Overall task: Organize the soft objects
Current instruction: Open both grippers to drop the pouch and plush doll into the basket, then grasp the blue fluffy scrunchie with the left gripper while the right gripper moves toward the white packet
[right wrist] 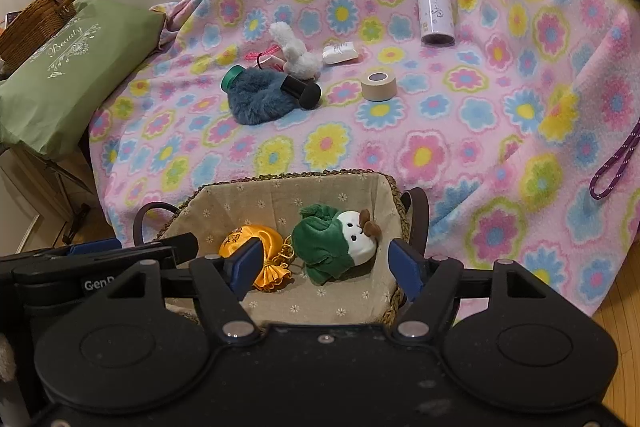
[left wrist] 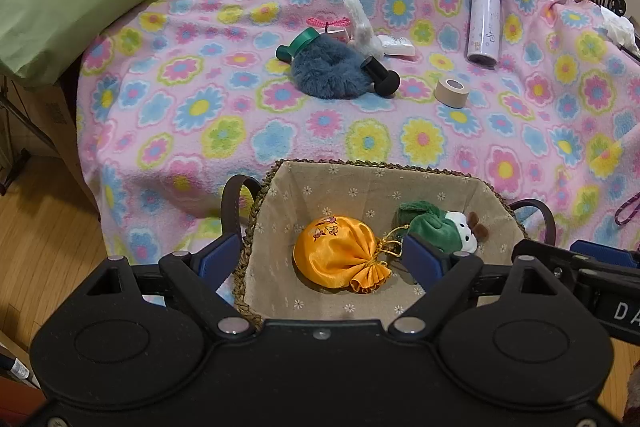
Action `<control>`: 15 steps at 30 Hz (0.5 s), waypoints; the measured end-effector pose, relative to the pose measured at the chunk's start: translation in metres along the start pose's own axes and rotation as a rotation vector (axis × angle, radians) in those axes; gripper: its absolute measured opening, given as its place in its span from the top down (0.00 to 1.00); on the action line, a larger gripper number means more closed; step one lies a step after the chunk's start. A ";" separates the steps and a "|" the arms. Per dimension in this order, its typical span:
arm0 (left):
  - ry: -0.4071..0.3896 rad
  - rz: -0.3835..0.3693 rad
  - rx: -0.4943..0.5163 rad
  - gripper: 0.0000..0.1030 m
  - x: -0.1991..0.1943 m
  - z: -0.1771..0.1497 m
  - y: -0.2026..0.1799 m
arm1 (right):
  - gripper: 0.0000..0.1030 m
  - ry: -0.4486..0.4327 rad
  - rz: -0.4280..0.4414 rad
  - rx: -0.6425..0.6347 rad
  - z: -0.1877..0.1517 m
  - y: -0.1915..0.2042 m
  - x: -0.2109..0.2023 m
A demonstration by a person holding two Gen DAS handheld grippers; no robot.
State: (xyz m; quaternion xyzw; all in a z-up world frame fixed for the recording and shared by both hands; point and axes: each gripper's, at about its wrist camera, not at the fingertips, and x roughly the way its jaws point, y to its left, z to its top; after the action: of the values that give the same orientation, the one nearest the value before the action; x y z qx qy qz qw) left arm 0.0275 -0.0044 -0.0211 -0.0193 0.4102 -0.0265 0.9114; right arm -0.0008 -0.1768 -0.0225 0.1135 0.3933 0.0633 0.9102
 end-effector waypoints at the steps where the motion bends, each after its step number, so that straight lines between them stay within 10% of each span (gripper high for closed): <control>1: 0.000 -0.001 0.001 0.17 0.000 0.000 0.000 | 0.33 0.001 0.000 0.001 0.000 0.000 0.000; 15: -0.022 0.019 0.054 0.16 0.003 0.025 0.002 | 0.29 -0.042 -0.056 -0.038 0.014 -0.002 0.006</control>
State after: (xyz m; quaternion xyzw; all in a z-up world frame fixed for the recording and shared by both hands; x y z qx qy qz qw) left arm 0.0486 -0.0022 -0.0071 0.0087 0.3996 -0.0286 0.9162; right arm 0.0136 -0.1796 -0.0176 0.0862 0.3760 0.0429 0.9216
